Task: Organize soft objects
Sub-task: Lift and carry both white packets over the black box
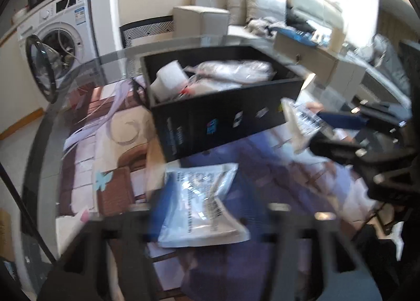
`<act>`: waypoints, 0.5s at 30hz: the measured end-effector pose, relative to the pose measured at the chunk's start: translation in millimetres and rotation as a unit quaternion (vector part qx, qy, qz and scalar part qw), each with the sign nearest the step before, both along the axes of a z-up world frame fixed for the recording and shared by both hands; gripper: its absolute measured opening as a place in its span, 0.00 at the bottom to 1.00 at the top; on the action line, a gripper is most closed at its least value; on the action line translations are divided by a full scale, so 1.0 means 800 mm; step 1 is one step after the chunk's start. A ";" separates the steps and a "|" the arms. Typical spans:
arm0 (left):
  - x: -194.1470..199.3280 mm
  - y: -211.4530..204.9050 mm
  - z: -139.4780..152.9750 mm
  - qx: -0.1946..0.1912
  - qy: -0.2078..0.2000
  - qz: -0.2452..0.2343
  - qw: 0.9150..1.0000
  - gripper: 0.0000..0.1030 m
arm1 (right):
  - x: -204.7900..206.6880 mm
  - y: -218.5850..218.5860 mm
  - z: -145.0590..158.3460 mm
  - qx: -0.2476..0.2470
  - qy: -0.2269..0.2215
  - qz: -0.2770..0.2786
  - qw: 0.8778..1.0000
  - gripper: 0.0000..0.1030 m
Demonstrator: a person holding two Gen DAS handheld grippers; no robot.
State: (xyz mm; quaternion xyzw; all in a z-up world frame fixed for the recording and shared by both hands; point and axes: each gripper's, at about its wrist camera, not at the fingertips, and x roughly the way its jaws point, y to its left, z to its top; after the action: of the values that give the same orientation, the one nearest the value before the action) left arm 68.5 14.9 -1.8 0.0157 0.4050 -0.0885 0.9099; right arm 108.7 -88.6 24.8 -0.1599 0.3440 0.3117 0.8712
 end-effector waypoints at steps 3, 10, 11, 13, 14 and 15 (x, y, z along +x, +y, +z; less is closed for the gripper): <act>0.001 -0.001 -0.010 0.020 0.008 0.012 1.000 0.79 | 0.001 0.001 -0.002 -0.002 0.002 0.001 1.000 0.37; 0.004 0.008 -0.023 0.013 0.038 0.012 0.999 0.58 | 0.007 -0.001 -0.002 0.000 0.004 -0.004 1.000 0.38; 0.003 0.008 -0.022 0.014 0.036 0.011 0.999 0.50 | 0.007 -0.001 -0.002 0.000 0.004 -0.005 1.000 0.38; 0.002 0.007 -0.019 0.014 0.034 0.007 0.999 0.39 | 0.007 0.000 -0.003 0.000 0.003 -0.005 1.000 0.37; 0.001 0.007 -0.020 0.012 0.031 0.006 0.999 0.38 | 0.006 0.001 -0.003 0.000 0.003 -0.004 1.000 0.37; 0.000 0.007 -0.020 0.010 0.027 0.008 1.000 0.36 | 0.006 0.000 -0.002 0.000 0.002 -0.003 1.000 0.37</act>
State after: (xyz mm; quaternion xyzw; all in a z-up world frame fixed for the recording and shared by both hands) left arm 68.3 20.4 -17.4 0.0192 0.4306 -0.0770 0.8990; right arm 113.6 -88.3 23.0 -0.1579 0.3461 0.3097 0.8714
